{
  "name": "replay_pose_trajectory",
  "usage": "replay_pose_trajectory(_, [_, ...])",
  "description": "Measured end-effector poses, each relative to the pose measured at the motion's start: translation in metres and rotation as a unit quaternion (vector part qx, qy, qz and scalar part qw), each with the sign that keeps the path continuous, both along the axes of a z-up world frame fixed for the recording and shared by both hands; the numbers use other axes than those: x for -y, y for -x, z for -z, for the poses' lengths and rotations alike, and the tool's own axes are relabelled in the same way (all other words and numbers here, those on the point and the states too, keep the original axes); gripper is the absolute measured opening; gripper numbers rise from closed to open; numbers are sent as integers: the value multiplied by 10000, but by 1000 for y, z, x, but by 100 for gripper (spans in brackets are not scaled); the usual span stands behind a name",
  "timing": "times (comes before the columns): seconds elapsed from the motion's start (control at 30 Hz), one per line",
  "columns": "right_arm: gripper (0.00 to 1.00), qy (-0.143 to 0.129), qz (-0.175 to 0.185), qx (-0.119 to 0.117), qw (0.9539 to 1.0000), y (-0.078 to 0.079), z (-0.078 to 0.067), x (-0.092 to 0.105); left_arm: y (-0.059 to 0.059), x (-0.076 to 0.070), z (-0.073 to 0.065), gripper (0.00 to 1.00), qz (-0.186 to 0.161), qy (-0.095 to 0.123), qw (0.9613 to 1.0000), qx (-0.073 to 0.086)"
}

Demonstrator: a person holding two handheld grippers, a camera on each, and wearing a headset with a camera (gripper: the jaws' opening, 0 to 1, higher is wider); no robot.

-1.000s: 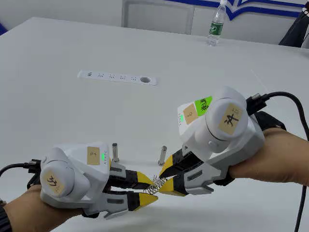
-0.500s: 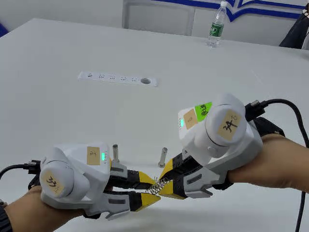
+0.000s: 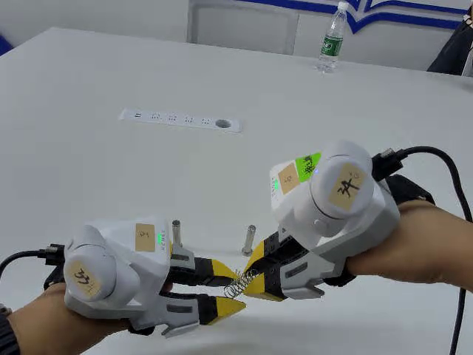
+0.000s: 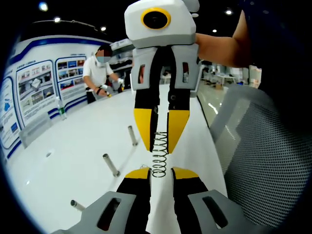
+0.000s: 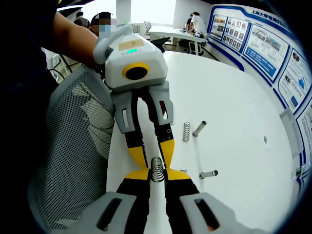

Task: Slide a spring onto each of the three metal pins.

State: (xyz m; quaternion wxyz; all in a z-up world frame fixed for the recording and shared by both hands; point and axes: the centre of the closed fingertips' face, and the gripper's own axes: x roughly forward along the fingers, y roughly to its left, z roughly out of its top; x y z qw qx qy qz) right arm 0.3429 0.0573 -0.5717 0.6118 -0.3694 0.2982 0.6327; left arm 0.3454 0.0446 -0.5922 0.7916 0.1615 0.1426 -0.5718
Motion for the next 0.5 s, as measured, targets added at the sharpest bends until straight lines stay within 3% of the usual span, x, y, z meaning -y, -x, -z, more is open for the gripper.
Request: replay_pose_trajectory(0.5, [12, 448, 346, 169, 9983, -31, -12, 44, -7, -47, -4, 22, -593, 28, 9982, 7])
